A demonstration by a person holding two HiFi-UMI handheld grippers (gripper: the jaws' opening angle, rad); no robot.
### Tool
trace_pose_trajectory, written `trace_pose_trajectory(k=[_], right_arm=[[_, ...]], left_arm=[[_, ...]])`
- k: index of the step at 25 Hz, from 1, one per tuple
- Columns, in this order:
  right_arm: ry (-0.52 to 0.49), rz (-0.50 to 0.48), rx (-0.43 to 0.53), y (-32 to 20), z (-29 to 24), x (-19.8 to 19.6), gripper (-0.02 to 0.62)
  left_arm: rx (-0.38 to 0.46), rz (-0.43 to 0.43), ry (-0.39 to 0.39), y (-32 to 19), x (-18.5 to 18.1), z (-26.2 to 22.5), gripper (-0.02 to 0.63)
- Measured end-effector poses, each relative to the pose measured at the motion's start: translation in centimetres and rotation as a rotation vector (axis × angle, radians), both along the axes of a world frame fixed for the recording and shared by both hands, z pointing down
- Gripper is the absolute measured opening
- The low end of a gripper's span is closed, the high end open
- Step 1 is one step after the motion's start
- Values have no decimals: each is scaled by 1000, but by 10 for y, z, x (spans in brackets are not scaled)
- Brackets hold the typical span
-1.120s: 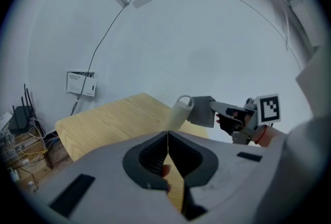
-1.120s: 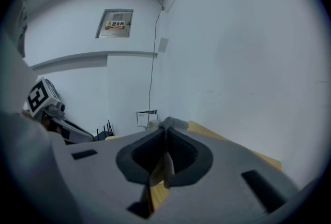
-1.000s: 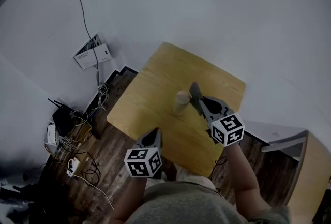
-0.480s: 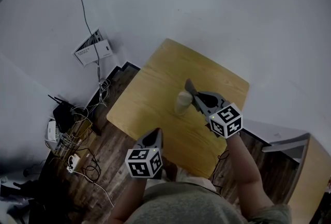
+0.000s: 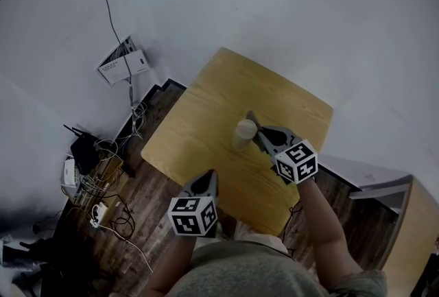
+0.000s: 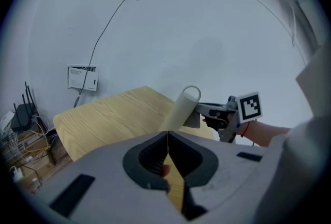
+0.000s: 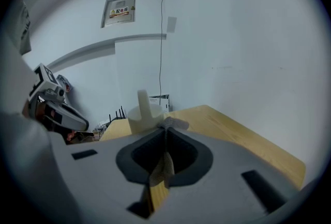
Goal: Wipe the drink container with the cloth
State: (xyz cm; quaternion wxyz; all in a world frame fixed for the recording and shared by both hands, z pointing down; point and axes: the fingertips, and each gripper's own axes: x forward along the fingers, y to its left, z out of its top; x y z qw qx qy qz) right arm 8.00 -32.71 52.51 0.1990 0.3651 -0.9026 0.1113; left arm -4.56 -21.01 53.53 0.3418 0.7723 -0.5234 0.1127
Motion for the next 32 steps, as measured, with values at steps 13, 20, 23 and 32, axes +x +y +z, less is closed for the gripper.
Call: trace_pose_trajectory(k=[13,20,23,32], right_arm=[[26,79,-99,1,62,5,11],[47,95,-107,0,72,4,11],[53,110,-101,2,72,6,12],[42,216,-4,19,39,24,11]], left_arm=[[-12,-5,-5,1,1,5,3],[-8,-5,-5,1,1,4,3],[-6,-4,-4,2,1,2,3],[11,1,3,5,1,-4,3]])
